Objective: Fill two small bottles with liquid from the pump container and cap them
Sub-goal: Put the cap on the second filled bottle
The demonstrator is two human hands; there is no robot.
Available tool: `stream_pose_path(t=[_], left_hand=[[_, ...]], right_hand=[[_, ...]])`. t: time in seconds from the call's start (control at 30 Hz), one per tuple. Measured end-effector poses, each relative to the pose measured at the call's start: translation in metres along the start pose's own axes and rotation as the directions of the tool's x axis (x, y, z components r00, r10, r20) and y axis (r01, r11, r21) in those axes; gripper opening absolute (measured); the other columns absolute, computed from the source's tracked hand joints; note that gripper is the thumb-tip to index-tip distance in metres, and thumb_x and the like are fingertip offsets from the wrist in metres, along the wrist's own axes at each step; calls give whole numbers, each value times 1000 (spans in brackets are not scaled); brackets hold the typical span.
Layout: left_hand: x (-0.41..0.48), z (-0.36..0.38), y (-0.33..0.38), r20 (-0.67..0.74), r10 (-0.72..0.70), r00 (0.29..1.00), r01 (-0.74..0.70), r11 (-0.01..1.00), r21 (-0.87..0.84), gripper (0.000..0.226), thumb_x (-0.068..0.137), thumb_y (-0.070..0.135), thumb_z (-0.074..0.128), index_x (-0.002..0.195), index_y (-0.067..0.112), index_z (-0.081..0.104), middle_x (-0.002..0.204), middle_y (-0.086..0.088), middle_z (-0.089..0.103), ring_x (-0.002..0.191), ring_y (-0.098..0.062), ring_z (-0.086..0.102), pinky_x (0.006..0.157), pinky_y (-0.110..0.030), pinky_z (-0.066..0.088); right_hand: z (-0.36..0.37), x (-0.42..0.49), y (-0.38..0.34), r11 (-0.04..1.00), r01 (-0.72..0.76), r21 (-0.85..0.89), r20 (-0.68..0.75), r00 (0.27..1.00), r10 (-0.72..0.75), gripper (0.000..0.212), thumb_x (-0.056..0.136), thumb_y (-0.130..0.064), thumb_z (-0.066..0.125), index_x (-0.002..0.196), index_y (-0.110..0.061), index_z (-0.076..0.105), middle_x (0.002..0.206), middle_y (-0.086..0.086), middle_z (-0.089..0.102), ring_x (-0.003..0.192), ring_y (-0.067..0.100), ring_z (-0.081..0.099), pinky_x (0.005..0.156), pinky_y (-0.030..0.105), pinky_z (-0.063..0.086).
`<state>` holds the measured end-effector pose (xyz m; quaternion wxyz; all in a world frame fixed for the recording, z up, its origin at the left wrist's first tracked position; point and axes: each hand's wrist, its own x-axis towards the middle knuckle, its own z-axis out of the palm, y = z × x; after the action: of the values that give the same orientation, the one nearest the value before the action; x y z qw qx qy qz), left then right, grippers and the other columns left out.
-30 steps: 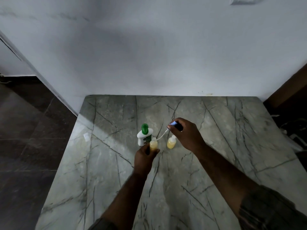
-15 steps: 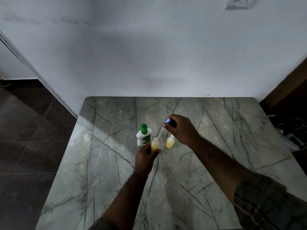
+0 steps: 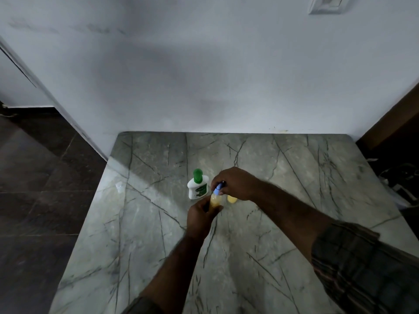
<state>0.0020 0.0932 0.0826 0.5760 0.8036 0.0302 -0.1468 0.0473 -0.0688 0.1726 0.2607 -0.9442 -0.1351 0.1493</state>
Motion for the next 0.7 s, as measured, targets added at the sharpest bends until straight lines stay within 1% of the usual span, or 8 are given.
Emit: stream_pose_path(t=[0.13,0.3,0.37,0.5,0.53,0.6,0.63,0.7], left_hand=[[0,4,-1,8,-6,1000,6,1000,5,34,83,20,80,116,15,74,100,-3,77,95,-21,72,92,-45,57],[0,10,-6,28,3,1000,-5,999,52,33,84,21,78,116,14,74,98,-4,77,92,-20,72,90,-46,57],[0,10,-8,21,17,1000,-18,998,66,34,84,21,79,117,17,74,100,-1,77,92,-18,72,89,-43,58],[-1,10,-14,35,42,998,-46,991,128,40,83,23,80,122,21,71,106,7,75,96,-11,69,87,-32,55],[-1,10,-16,39,35,999,-39,990,132,39,83,23,80,121,20,72,104,3,76,94,-15,71,86,-34,55],[1,9,-19,34,22,999,-26,993,119,37,83,22,79,120,18,73,99,-1,77,92,-19,72,85,-38,56],[2,9,-20,33,17,999,-21,993,115,36,84,22,79,119,17,73,99,-1,77,92,-20,71,85,-38,55],[4,11,-21,46,16,999,-21,993,116,36,84,20,79,119,15,73,101,-3,77,94,-20,71,86,-36,56]], right_hand=[[1,7,-1,994,23,-103,15,1000,-21,24,80,-14,74,103,-17,79,102,1,75,95,15,67,80,24,46],[8,7,2,992,1,-124,47,999,5,23,79,-14,74,102,-17,79,102,3,75,97,16,67,79,22,44],[12,7,4,987,-33,-155,34,999,39,23,81,-28,75,100,-16,79,100,2,75,94,17,67,80,27,48],[23,5,12,965,-164,-205,23,985,172,47,86,-56,64,83,-9,69,74,4,65,73,19,60,69,31,42],[25,4,13,976,-157,-151,39,986,165,45,86,-54,66,94,-10,69,79,4,66,77,20,61,72,32,45],[24,0,11,993,-69,-96,118,990,80,43,85,-36,71,122,-17,61,101,4,63,94,20,60,83,33,48],[24,-1,10,996,-16,-87,162,986,30,37,84,-24,70,119,-19,60,101,3,60,94,19,58,84,34,48],[27,-2,9,998,-7,-69,158,987,18,13,84,-15,66,97,-17,64,86,-1,60,80,18,59,78,35,50]])
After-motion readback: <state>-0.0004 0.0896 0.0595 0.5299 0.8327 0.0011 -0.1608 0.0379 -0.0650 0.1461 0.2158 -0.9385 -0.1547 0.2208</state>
